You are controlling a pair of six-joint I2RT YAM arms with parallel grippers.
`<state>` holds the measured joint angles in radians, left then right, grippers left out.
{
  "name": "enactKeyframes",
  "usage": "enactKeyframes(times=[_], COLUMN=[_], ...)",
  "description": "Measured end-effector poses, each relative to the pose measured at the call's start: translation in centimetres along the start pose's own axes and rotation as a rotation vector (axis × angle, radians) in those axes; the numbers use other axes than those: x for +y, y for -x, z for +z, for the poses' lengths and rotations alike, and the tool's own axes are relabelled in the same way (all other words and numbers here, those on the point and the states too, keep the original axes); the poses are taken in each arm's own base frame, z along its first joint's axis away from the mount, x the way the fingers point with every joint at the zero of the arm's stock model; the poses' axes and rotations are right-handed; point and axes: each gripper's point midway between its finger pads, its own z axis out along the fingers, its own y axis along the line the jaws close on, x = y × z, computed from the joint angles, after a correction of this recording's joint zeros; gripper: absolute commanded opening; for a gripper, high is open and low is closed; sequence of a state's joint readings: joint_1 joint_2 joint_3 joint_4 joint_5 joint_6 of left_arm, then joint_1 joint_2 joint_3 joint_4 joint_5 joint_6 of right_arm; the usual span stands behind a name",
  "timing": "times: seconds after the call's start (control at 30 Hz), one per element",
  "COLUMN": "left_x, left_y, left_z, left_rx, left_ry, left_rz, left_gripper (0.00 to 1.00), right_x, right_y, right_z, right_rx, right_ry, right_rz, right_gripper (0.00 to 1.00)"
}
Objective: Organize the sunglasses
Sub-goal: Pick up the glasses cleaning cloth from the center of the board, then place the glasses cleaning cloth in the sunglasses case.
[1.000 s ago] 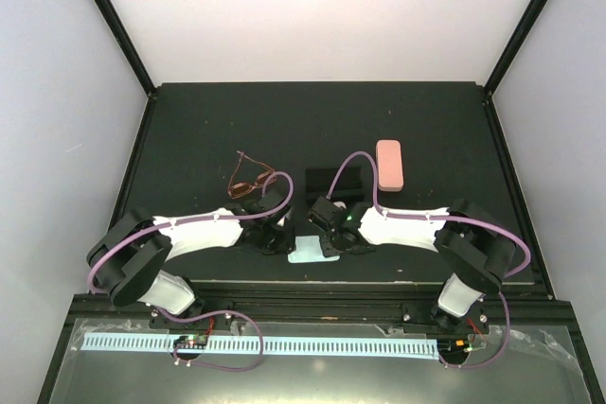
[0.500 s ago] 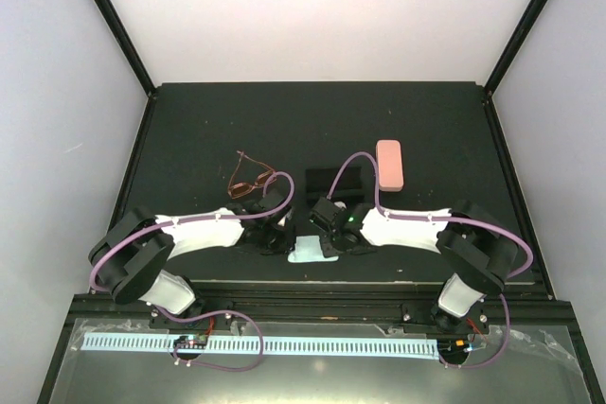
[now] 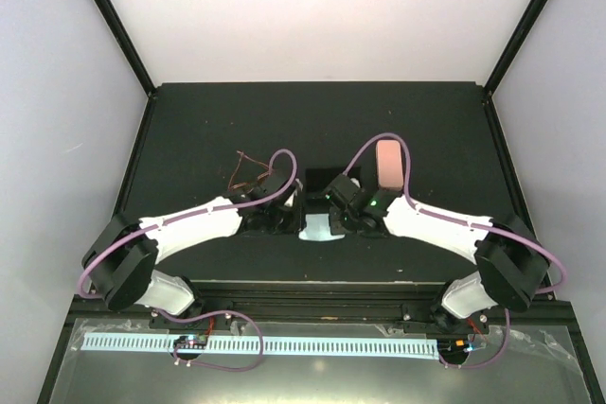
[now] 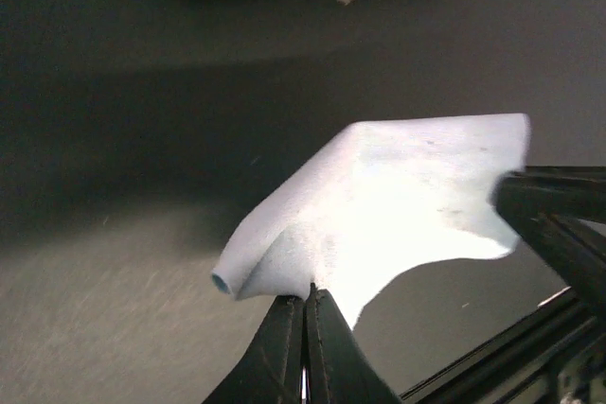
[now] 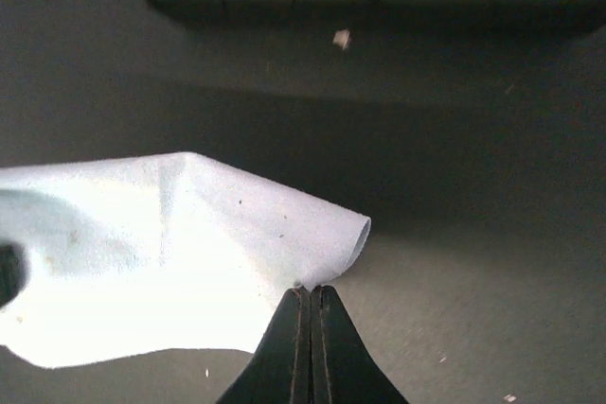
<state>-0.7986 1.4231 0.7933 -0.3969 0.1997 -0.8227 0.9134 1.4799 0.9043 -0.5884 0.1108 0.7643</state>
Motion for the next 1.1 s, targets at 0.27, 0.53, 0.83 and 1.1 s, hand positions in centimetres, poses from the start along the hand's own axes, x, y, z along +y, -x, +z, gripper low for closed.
enactKeyframes(times=[0.27,0.53,0.83,1.1], left_x=[-4.0,-4.0,-2.1,-0.8], left_y=[5.7,10.1,12.5,13.4], left_z=[-1.3,1.2,4.5,5.8], left_rx=[-0.103,-0.115,-0.084,-0.061], left_ry=[-0.036,0.016,0.072,0.086], left_rz=[0.054,0.059,0.061,0.050], left_gripper=[0.02,0.02,0.01,0.02], right_x=[-2.7,-5.5,-6.9,-7.4], right_y=[6.0,9.8,11.7,11.9], right_z=[-1.9,-0.6,2.5,4.3], right_rx=[-0.095,-0.101,-0.055,-0.027], right_ry=[-0.035,-0.104,-0.153,-0.168], right_rz=[0.016,-0.009,-0.027,-0.035], right_gripper=[0.01,0.01,0.01,0.01])
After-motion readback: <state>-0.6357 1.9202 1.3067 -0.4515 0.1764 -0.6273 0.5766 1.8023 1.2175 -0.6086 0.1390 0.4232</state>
